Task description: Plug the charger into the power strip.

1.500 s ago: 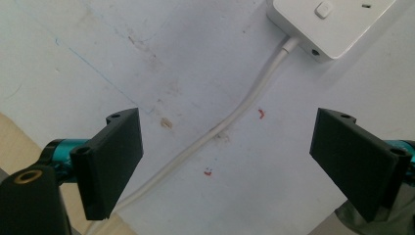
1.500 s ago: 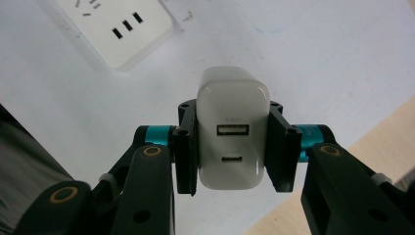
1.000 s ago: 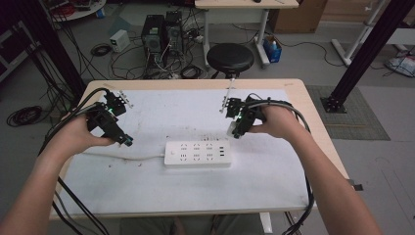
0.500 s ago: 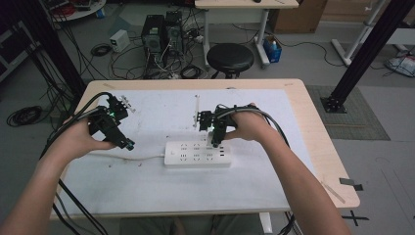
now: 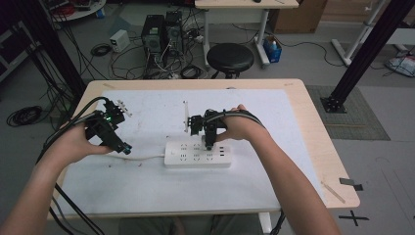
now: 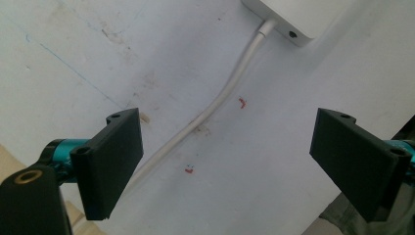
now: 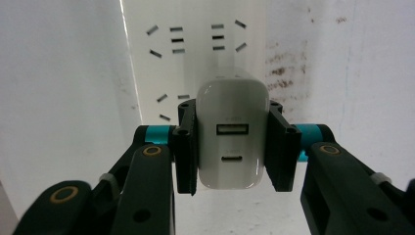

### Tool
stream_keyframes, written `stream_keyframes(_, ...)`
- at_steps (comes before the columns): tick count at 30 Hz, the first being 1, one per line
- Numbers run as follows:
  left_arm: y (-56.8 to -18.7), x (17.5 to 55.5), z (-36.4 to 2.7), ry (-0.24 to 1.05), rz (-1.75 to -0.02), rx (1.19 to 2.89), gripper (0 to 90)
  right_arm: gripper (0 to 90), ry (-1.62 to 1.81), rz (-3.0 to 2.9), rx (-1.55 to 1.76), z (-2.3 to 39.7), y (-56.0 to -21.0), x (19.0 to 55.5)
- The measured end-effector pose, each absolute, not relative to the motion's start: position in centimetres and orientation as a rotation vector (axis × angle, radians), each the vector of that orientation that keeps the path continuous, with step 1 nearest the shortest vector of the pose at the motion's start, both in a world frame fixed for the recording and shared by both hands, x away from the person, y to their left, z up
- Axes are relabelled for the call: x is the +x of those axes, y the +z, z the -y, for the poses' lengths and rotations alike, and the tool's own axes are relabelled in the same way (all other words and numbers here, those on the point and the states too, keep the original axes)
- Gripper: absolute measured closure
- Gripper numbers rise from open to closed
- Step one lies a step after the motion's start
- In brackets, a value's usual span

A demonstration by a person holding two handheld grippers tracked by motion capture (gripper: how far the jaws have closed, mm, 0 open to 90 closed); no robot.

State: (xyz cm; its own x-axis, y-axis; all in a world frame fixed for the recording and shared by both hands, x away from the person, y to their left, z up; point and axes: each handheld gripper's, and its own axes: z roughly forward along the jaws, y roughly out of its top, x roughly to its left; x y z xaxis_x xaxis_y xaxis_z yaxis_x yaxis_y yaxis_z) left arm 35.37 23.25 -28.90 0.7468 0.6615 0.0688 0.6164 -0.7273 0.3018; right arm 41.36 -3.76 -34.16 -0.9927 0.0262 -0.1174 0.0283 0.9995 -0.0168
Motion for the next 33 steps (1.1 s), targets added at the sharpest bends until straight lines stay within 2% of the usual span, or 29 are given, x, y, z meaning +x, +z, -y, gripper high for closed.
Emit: stream_keyframes(33, -29.9, 35.8, -22.5, 0.2, -0.991, 2.686, 12.4, 63.0, -0.052, -3.035, -0.04, 3.9, -35.6, 41.5)
